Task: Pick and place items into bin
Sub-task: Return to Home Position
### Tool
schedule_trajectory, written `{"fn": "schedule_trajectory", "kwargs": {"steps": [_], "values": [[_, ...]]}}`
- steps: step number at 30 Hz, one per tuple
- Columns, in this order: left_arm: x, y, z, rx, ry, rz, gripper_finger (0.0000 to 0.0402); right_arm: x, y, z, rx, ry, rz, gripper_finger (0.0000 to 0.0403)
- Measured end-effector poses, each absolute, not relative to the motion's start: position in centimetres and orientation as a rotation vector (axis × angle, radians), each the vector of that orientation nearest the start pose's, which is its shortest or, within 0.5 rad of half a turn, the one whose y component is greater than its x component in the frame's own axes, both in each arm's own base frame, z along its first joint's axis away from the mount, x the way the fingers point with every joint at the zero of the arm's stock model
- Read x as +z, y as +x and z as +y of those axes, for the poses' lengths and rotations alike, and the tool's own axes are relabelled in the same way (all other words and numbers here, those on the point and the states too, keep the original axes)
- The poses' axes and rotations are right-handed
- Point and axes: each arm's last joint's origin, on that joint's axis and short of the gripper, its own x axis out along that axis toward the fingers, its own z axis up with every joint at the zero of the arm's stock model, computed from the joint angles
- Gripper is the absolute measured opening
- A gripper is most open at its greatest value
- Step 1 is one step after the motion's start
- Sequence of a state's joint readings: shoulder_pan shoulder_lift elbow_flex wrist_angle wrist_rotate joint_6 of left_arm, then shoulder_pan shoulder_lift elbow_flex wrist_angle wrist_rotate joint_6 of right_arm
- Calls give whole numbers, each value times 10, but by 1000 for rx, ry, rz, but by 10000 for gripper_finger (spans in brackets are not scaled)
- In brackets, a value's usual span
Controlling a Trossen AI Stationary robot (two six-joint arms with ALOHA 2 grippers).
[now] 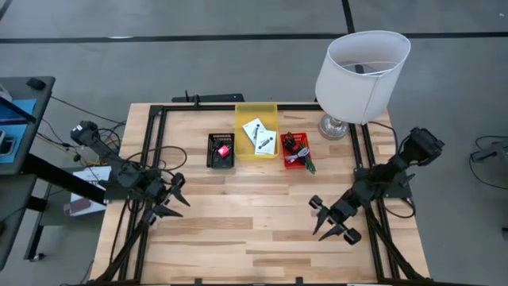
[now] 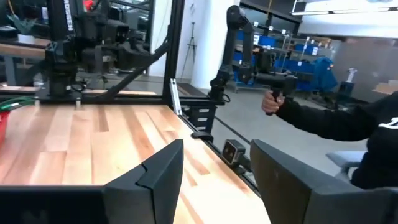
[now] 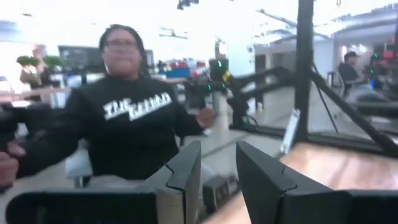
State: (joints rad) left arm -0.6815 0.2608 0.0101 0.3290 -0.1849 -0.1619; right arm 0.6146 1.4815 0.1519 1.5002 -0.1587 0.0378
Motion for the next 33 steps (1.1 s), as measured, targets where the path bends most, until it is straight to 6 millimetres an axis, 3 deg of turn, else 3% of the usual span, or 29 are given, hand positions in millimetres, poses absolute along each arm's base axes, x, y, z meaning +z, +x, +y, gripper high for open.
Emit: {"fn": "schedule_trajectory", "kwargs": {"steps": [5, 8, 11, 13, 16, 20, 25, 29, 33], "values": [[175, 92, -67, -480, -167, -26, 178, 145, 159, 109, 665, 80, -88, 98], [173, 92, -67, -476, -155, -8, 178, 138, 154, 104, 648, 223, -6, 98], [170, 92, -66, -456, -139, 23, 178, 148, 163, 110, 561, 259, -62, 98], [168, 92, -66, -444, -134, 34, 178, 155, 176, 117, 628, 216, -66, 98], [167, 92, -66, -428, -127, 46, 178, 165, 200, 130, 894, 275, 76, 98], [167, 92, -66, -426, -111, 41, 178, 194, 246, 133, 982, 516, 343, 98], [167, 92, -65, -421, -75, 33, 178, 259, 280, 131, 1411, 423, 372, 98], [166, 93, -65, -406, -79, 36, 178, 316, 282, 115, 1692, 316, 316, 98], [166, 93, -65, -406, -92, 45, 178, 358, 258, 95, 1763, 308, 365, 98]]}}
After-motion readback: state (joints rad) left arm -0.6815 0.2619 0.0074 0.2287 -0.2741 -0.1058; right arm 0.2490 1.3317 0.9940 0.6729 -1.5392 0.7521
